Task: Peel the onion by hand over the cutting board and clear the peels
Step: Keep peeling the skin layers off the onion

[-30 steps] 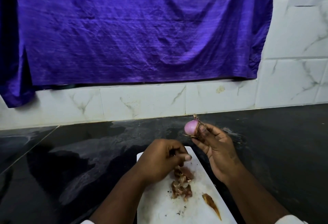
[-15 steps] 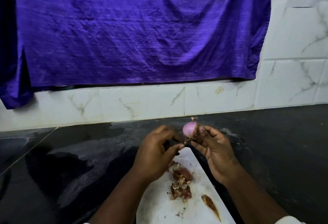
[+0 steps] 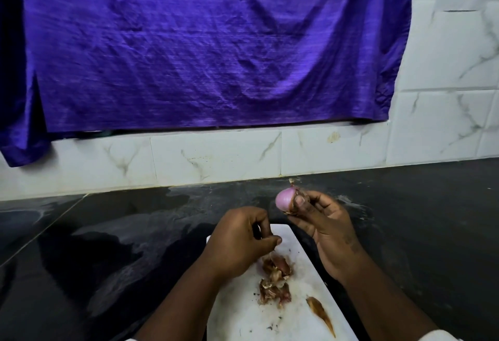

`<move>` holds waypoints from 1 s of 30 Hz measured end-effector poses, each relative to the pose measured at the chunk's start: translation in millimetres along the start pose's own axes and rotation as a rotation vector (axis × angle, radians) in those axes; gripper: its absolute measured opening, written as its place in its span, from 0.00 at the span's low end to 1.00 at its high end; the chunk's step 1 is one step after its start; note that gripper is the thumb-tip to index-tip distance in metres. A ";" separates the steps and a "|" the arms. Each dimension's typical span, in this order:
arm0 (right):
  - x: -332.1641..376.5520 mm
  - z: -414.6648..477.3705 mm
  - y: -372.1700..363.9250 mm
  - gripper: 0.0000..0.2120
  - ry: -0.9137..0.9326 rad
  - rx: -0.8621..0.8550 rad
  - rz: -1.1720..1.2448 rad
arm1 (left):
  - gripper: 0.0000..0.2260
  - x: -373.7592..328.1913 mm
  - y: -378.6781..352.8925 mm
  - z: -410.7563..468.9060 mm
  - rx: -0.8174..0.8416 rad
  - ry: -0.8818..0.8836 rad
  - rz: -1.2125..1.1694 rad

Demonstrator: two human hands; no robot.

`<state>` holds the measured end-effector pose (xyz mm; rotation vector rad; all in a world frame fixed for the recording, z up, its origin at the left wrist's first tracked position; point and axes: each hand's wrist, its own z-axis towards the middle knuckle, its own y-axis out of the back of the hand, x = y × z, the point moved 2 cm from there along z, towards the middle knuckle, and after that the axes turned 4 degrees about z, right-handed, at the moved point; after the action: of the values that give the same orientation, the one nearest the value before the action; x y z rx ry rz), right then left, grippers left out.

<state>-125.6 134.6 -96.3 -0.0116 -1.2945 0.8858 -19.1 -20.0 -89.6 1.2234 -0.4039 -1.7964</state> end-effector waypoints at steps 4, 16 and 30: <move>-1.2 0.2 -0.9 0.22 0.033 0.031 -0.090 | 0.12 0.3 -0.5 -1.1 0.047 0.032 -0.062; -7.5 1.3 3.1 0.27 0.062 0.059 -0.224 | 0.08 0.4 1.0 -0.3 0.035 0.018 0.019; -8.5 -0.3 -0.8 0.25 0.023 0.143 -0.187 | 0.05 -4.4 6.4 -0.2 -0.127 0.113 -0.106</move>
<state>-124.9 129.3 -103.0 0.2076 -1.1873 0.8126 -15.3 -19.8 -82.8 1.2702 -0.1610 -1.8023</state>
